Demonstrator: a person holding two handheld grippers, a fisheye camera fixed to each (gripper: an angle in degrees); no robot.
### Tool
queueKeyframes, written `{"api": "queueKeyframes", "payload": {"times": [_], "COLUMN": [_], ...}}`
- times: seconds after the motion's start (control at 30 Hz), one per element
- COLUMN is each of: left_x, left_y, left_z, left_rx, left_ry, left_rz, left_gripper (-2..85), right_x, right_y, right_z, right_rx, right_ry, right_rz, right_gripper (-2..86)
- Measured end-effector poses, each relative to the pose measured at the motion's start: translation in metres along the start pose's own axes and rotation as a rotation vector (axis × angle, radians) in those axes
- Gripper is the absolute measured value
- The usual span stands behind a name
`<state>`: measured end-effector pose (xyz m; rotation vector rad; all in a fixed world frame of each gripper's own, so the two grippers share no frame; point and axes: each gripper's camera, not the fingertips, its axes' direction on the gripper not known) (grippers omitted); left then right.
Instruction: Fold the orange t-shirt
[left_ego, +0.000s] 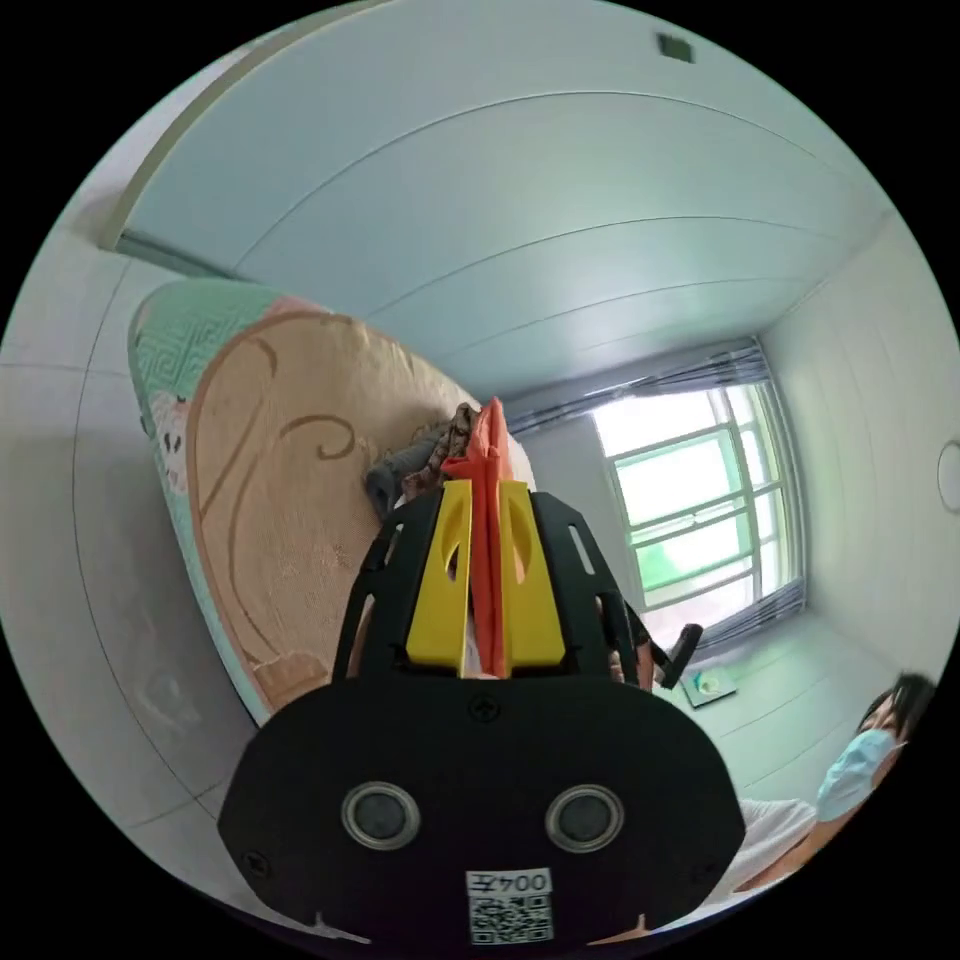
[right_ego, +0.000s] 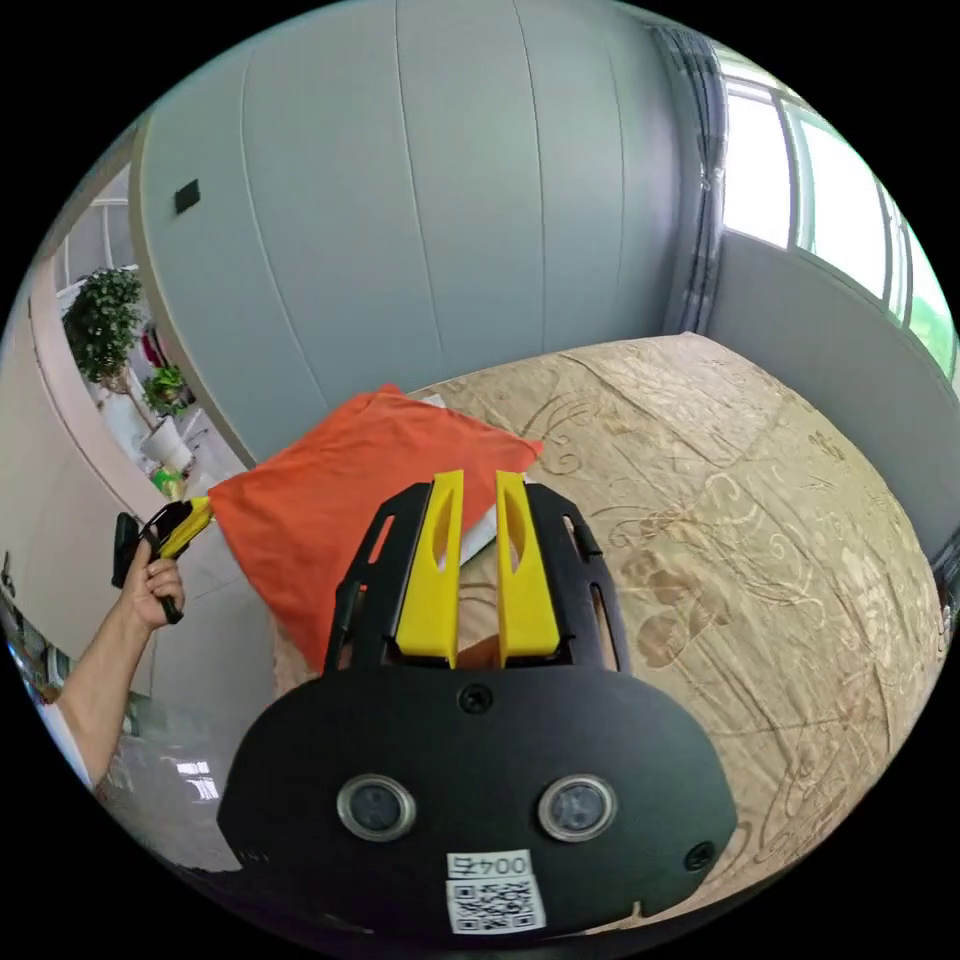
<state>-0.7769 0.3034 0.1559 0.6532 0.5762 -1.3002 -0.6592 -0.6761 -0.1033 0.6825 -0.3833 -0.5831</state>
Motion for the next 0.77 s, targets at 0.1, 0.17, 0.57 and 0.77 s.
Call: {"api": "queueKeyframes", "payload": {"times": [0.1, 0.17, 0.57, 0.77], "left_x": [0.039, 0.072, 0.091, 0.163], "left_y": [0.023, 0.039, 0.117, 0.349], "left_z": [0.0, 0.003, 0.086, 0.126], "left_rx": [0.106, 0.166, -0.218, -0.632], "left_ry": [0.068, 0.041, 0.153, 0.314], "left_rz": [0.112, 0.204, 0.26, 0.434], "left_gripper": [1.2, 0.6, 0.2, 0.3], "right_x": [-0.02, -0.035, 0.047, 0.122], "right_y": [0.043, 0.063, 0.208, 0.464], "right_z": [0.011, 0.025, -0.156, -0.368], "right_rx": [-0.039, -0.068, 0.121, 0.211], "right_ry": [-0.179, -0.211, -0.332, -0.009], "right_rz": [-0.013, -0.013, 0.301, 0.569], "right_gripper": [5.0, 5.0, 0.0, -0.6]}}
